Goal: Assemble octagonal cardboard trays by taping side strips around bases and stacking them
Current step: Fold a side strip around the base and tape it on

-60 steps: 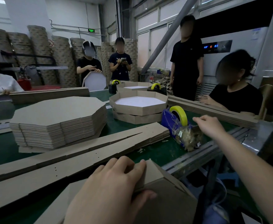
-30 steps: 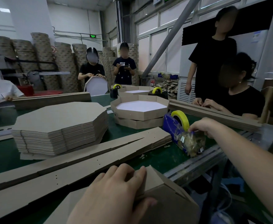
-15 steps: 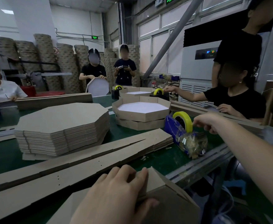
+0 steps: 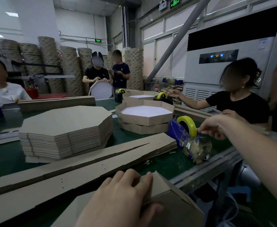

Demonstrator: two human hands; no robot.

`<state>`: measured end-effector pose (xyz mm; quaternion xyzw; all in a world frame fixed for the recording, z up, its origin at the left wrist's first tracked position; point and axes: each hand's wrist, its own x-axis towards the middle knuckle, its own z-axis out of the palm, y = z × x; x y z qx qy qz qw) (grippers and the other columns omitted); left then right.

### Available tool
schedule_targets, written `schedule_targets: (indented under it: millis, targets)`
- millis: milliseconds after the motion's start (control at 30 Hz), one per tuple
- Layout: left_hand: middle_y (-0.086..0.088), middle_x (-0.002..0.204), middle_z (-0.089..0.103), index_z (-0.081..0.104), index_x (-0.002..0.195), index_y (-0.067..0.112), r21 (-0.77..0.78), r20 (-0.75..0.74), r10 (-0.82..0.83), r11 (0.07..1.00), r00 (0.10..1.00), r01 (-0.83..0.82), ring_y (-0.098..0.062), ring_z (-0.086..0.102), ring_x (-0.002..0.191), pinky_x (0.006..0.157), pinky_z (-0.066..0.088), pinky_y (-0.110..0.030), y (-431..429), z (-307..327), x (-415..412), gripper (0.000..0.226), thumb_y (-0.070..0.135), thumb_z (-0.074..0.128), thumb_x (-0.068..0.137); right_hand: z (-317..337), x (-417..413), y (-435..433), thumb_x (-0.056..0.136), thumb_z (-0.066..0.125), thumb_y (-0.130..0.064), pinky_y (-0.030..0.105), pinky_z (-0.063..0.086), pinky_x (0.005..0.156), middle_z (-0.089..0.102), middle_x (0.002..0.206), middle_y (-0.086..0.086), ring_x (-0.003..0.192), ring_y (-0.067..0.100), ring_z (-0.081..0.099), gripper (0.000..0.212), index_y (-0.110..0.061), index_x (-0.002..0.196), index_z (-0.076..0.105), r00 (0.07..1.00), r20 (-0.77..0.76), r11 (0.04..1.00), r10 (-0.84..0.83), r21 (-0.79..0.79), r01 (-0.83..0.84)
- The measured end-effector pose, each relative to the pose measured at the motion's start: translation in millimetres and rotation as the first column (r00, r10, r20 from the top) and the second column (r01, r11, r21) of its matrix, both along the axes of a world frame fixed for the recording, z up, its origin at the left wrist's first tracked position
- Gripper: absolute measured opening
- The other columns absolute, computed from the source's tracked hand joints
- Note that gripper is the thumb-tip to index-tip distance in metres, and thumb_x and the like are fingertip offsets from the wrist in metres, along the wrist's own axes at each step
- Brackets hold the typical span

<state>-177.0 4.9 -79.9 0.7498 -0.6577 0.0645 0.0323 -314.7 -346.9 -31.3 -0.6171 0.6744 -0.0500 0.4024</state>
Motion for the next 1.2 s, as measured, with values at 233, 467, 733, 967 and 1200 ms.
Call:
schedule_targets:
  millis: [233,467,733,967,1200]
  targets:
    - [0.023,0.141,0.017,-0.010,0.144,0.053,-0.016,0.010,-0.010,1.000,1.000,0.010,-0.003,0.024,0.129,0.099,0.024,-0.019,0.5,0.4,0.9,0.072,0.077,0.021,0.084,-13.1,-3.1,1.3,0.092,0.062,-0.012,0.051,0.056,0.072,0.048,0.072,0.003,0.053,0.009,0.039,0.009,-0.006,0.086,0.060,0.934,0.321,0.988,-0.155,0.045,0.148]
    - [0.030,0.140,0.013,-0.015,0.141,0.057,0.003,-0.008,-0.025,1.000,1.000,0.025,0.002,0.023,0.129,0.097,0.024,-0.015,-1.7,-1.9,-0.1,0.086,0.085,-0.008,0.060,-48.4,-20.4,7.3,0.091,0.054,-0.008,0.068,0.051,0.077,0.030,0.044,-0.006,0.034,0.006,0.030,0.008,-0.006,0.084,0.059,0.693,0.705,0.974,-0.151,-0.013,0.225]
    - [0.029,0.113,0.050,0.040,0.127,0.066,-0.151,0.021,-0.009,0.988,1.000,0.012,0.002,0.058,0.096,0.060,0.026,-0.012,2.8,7.6,-2.7,0.095,0.080,-0.028,0.062,-88.2,-42.7,37.7,0.092,0.050,0.000,0.053,0.054,0.076,0.030,0.038,-0.003,0.037,0.009,0.028,0.030,-0.003,0.063,0.055,0.360,0.933,0.958,0.005,-0.109,0.266]
    - [0.034,0.133,0.026,0.002,0.136,0.067,-0.199,0.045,-0.051,0.978,0.998,0.059,0.007,0.037,0.121,0.066,0.027,-0.011,1.9,-9.8,-2.0,0.085,0.086,-0.009,0.055,-122.3,-51.9,45.7,0.092,0.051,0.003,0.052,0.049,0.096,0.032,0.038,0.002,0.037,0.012,0.034,0.038,-0.002,0.054,0.052,0.379,0.925,0.955,0.036,-0.144,0.259]
    - [0.037,0.139,0.019,-0.001,0.140,0.062,-0.175,0.015,-0.011,0.984,1.000,0.014,0.008,0.028,0.127,0.078,0.027,-0.010,4.7,-0.7,-7.7,0.066,0.081,0.018,0.080,-124.0,-74.0,53.5,0.085,0.064,-0.013,0.037,0.046,0.066,0.043,0.049,0.007,0.054,0.027,0.047,0.044,-0.013,0.044,0.048,0.990,0.140,0.733,-0.022,-0.671,0.112]
